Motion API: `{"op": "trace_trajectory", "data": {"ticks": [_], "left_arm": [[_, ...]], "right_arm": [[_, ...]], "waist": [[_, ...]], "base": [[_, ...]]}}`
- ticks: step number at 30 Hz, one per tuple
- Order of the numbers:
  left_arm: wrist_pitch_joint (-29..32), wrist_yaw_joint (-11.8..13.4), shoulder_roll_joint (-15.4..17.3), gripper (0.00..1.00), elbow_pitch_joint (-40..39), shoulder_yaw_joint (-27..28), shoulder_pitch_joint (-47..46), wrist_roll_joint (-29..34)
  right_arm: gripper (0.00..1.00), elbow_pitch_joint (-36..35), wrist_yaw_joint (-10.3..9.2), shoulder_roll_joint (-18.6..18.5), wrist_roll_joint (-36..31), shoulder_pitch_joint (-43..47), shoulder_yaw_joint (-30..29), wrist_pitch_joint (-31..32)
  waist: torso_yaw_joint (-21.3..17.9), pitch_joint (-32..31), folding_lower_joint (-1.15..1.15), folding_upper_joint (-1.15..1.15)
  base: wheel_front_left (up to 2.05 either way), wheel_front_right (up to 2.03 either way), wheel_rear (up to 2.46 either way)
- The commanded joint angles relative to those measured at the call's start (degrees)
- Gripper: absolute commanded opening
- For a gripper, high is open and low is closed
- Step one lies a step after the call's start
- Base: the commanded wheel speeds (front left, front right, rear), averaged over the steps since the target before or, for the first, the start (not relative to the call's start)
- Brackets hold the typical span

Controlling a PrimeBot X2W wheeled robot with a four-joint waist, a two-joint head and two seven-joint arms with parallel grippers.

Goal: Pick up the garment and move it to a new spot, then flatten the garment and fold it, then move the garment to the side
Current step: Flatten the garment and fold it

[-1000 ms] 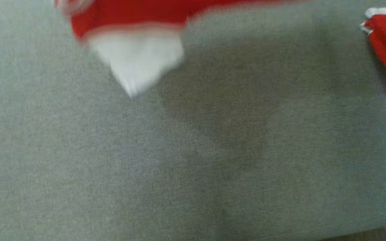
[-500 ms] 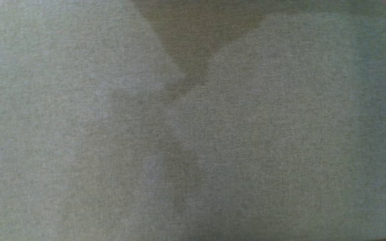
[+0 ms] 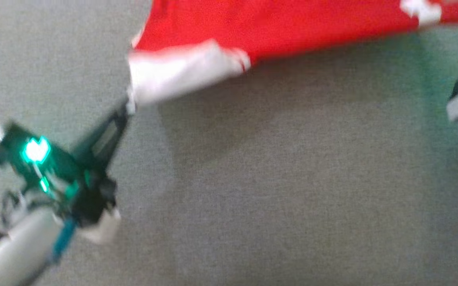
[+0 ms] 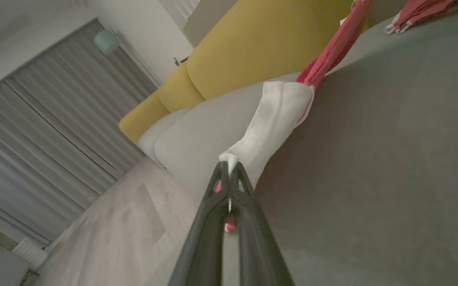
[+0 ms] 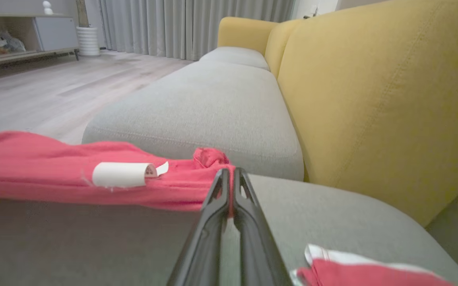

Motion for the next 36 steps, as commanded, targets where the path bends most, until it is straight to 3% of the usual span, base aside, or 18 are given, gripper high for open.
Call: {"op": "trace_trajectory", "data": {"ticks": [1, 7, 15, 20, 26, 34, 36], "left_arm": [[-0.2, 0.8, 3.0, 0.00, -1.8, 2.5, -0.8, -0.4], [-0.2, 4.9, 2.5, 0.00, -4.7, -0.2, 10.6, -3.1], [0.4, 6.6, 2.8, 0.00, -7.7, -2.7, 18.4, -5.8], [0.9, 7.7, 2.7, 0.00, -8.3, -1.7, 17.5, -6.0], [1.3, 5.1, 2.3, 0.00, -5.9, 0.7, 8.8, -4.2], [1.4, -2.8, 0.3, 0.00, 2.5, 2.2, -8.5, 0.3], [1.3, -3.8, 0.0, 0.00, 3.5, 2.0, -10.2, 0.8]], "right_arm": [[0.00, -2.2, -0.04, -0.5, -0.6, 1.3, -0.5, -0.3], [0.00, -7.2, -0.04, 1.5, -3.5, 13.8, -4.8, -0.3], [0.00, -15.7, -0.04, 4.1, -7.0, 27.6, -11.4, 1.3], [0.00, -21.4, -0.04, 6.3, -8.4, 29.8, -13.6, 4.7], [0.00, -21.5, -0.04, 7.6, -7.2, 24.9, -14.0, 8.1], [0.00, -16.6, -0.04, 7.4, -8.6, 13.8, -12.5, 9.5], [0.00, -15.9, -0.04, 7.4, -8.8, 12.6, -12.1, 9.6]], "waist": [[-0.1, -1.3, 0.02, 0.00], [-0.4, -4.1, 0.02, 0.00], [-1.0, -5.8, 0.02, 0.00], [-1.7, -4.6, 0.02, 0.00], [-1.6, -1.9, 0.02, 0.00], [-1.9, 2.4, 0.02, 0.00], [-2.0, 2.9, 0.02, 0.00]], "base": [[0.00, 0.00, 0.00], [0.00, 0.00, 0.00], [0.00, 0.00, 0.00], [0.00, 0.00, 0.00], [0.00, 0.00, 0.00], [0.00, 0.00, 0.00], [0.00, 0.00, 0.00]]}}
